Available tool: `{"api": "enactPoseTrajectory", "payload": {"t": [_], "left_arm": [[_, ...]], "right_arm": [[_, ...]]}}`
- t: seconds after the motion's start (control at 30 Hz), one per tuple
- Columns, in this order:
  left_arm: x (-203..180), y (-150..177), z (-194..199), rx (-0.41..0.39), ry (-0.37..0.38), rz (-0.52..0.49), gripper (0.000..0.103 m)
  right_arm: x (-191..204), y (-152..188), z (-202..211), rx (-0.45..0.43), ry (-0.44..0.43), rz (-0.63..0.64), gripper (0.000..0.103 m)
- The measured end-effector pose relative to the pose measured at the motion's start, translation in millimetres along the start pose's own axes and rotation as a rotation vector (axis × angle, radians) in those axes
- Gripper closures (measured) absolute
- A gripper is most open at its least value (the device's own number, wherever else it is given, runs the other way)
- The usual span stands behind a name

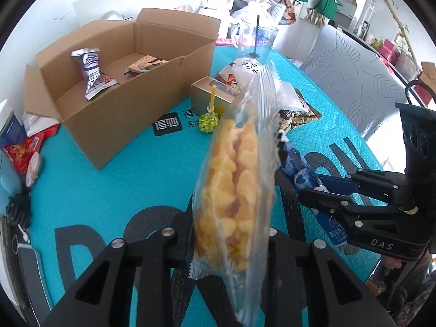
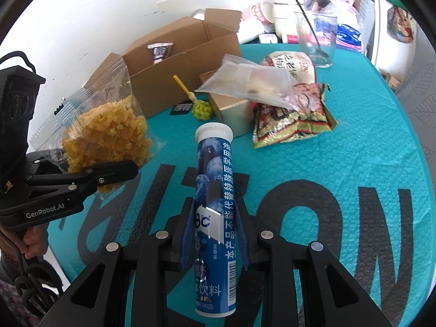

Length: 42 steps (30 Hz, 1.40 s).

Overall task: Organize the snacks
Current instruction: 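Grasp the yellow puffed snack bag with the left gripper while the right holds the tube, then carry the yellow snack bag and blue tube up over the cardboard box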

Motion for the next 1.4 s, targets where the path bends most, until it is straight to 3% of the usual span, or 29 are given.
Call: {"api": "enactPoseTrajectory", "payload": {"t": [0.27,0.63,0.97,1.4], "left_arm": [[16.0,3.1,17.0,-0.032,-0.025,0.062,0.076],[31.1,-15.2,50.5,-0.139,-0.054,0.096,0.076],[47.7,-59.7,76.8,-0.263,-0.097,0.099,0.076],[87.4,-132.0,86.4,-0.390,-0.121,0.135,0.076]], "right_arm": [[25.7,-14.2,3.6,-0.018,-0.035,0.074,0.075],[63.7,-46.2,6.3,-0.053,-0.105,0.188,0.075],[91.4,-96.4,14.2,-0.129,-0.146,0.270,0.075],[102.9,-176.0,8.7,-0.208,-0.132,0.330,0.075]]}}
Point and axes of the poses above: each gripper's, at about its wrist camera, not at the fingertips, and z roughly against the way its jaws point, x to its left, y to its underside, the point moved 6 cm from there along -z, roughly the way its jaws point, and after that the axes turned 1 degree about -y, right-handed, at the moved point
